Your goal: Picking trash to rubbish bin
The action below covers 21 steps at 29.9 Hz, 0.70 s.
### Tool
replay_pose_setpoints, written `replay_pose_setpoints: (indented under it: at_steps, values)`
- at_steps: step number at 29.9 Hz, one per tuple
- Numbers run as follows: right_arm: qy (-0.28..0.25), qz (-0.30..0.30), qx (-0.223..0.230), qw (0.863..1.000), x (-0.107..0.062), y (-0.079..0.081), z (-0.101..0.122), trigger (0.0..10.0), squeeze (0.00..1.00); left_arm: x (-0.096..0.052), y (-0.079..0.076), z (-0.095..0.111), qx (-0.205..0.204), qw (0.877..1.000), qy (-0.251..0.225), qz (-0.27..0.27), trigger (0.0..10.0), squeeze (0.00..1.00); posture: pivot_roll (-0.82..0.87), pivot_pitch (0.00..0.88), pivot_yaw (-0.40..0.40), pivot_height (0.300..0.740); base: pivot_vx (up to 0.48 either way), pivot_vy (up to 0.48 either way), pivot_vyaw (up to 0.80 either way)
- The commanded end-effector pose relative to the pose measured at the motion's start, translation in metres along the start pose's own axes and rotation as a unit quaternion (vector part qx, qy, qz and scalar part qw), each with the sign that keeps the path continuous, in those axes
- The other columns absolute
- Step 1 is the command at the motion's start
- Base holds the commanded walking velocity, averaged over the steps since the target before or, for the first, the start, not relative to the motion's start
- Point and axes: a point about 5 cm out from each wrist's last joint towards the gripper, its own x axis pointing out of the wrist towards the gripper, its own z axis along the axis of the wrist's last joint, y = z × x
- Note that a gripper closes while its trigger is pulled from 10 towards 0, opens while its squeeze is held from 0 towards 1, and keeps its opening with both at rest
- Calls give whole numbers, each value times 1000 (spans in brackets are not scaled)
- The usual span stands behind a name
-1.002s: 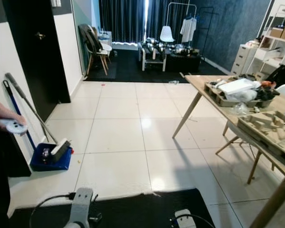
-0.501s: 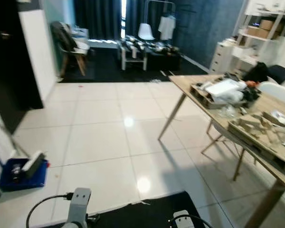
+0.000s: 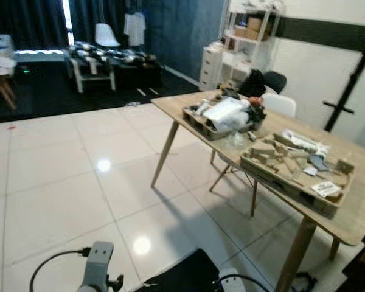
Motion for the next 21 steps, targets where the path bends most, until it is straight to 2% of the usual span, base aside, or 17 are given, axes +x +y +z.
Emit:
replay_pose_setpoints:
  at_steps: [1, 21]
  values:
    - [9, -16, 13, 1000, -2, -8, -5, 10000, 0, 1, -7, -2, 5, 1000, 11, -13, 10000, 0, -7, 2, -37, 740, 330, 0, -800]
    - [15, -29, 37, 999, -3, -9, -15, 10000, 0, 1, -6, -3, 18, 999, 22, -23, 10000, 0, -3, 0, -22, 740, 310, 0, -800]
